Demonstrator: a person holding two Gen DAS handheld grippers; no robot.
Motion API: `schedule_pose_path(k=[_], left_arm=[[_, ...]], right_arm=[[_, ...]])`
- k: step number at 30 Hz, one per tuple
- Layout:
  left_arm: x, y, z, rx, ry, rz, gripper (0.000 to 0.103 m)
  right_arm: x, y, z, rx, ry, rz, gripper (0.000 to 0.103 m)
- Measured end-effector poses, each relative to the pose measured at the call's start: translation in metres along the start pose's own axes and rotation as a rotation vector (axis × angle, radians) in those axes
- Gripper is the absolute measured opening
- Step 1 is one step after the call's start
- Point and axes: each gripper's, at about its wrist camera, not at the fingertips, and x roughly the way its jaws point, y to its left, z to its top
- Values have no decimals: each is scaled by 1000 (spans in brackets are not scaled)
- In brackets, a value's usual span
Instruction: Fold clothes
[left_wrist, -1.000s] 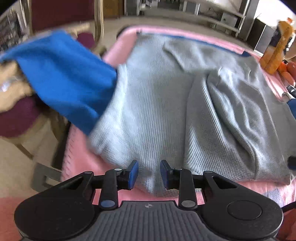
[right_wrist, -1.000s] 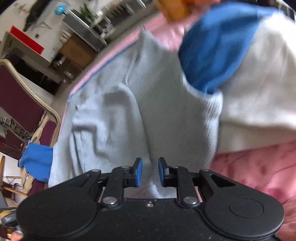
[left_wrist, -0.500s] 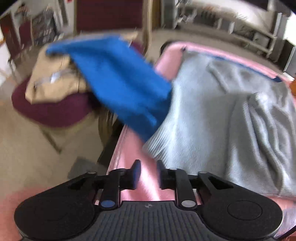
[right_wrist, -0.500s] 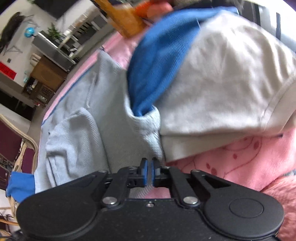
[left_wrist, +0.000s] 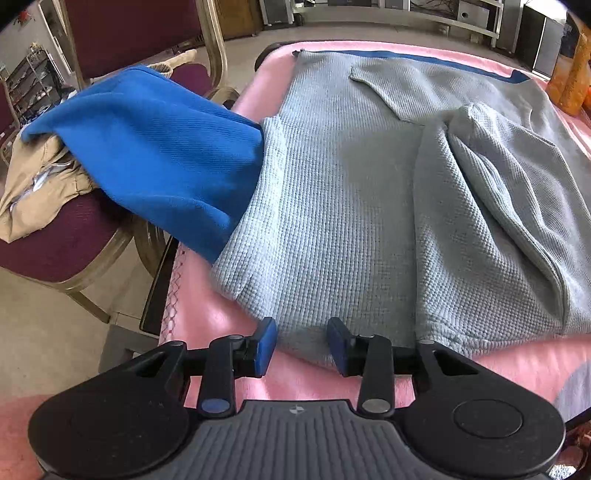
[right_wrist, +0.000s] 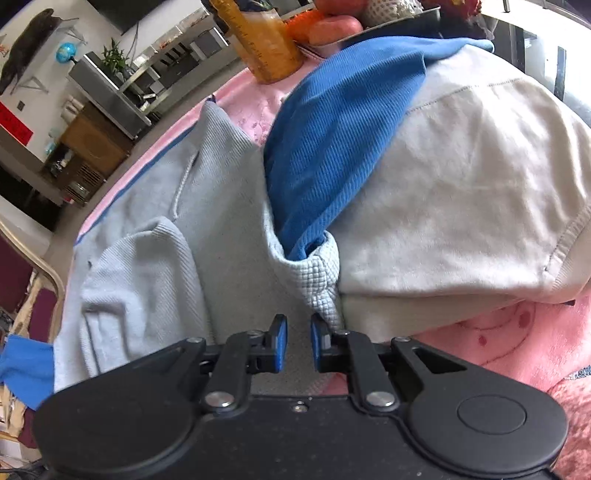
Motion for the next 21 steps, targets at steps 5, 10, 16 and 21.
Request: schedule_pose_path(k=[5, 10, 16, 21], left_arm=[[-38, 4, 7, -26, -70, -59, 34], [-86, -19, 33, -21, -166, -139, 35], [-116, -84, 54, 90, -251, -159, 35], [-106, -142, 63, 159, -240, -150, 38]], right_arm=[[-33, 9, 12, -8, -67, 88, 30], [-91, 9, 48, 55, -220, 172, 44], [-111, -36, 90, 190, -364, 209, 48], [-95, -74, 129, 252, -449, 214, 49]])
